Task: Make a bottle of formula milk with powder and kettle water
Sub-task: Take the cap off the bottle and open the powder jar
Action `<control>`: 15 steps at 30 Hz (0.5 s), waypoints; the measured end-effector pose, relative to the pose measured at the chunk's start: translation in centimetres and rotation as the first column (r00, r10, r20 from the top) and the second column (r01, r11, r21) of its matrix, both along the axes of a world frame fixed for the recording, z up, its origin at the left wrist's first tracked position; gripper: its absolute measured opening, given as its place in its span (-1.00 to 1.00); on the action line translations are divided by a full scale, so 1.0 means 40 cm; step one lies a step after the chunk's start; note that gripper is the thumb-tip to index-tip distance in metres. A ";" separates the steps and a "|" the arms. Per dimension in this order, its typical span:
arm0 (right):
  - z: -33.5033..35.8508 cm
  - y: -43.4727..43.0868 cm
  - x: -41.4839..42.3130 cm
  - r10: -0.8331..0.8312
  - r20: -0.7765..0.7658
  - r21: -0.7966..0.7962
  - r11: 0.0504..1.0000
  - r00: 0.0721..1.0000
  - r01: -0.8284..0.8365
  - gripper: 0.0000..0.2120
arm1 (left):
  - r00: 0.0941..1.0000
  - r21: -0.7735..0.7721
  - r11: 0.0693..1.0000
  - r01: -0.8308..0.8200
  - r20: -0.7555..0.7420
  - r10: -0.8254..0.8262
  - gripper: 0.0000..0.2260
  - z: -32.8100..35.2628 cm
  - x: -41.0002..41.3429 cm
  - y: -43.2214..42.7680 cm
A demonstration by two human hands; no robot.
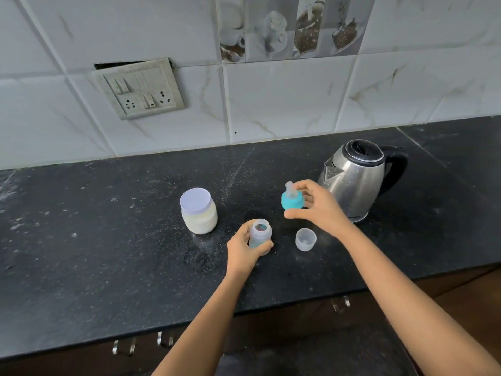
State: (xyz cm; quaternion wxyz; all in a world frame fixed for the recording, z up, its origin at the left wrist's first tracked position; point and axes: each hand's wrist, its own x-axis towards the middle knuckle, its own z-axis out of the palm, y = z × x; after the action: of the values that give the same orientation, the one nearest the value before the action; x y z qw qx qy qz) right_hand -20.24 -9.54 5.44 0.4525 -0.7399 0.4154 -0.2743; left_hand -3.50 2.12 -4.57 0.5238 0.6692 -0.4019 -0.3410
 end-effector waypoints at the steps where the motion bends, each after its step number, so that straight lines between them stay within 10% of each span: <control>1: 0.005 -0.004 -0.024 0.010 -0.064 -0.033 0.999 0.998 -0.012 -0.47 | 1.000 0.002 1.000 -0.002 0.003 0.002 -0.51 -0.001 -0.001 0.001; 8: -0.025 -0.007 -0.106 0.139 -0.571 -0.120 0.961 0.809 -0.249 -0.39 | 0.998 0.026 0.999 -0.021 0.060 0.019 -0.44 -0.006 -0.012 0.002; 15: -0.092 0.015 -0.072 0.152 -0.660 -0.111 0.949 0.736 -0.296 -0.48 | 0.990 0.079 0.997 -0.026 0.141 0.014 -0.39 -0.012 -0.013 0.005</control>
State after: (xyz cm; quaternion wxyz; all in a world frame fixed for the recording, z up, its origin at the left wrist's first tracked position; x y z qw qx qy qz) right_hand -23.12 -8.96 1.76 0.2320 -0.8766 0.4214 0.0109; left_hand -4.02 2.33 -5.05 0.4702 0.7162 -0.4169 -0.3037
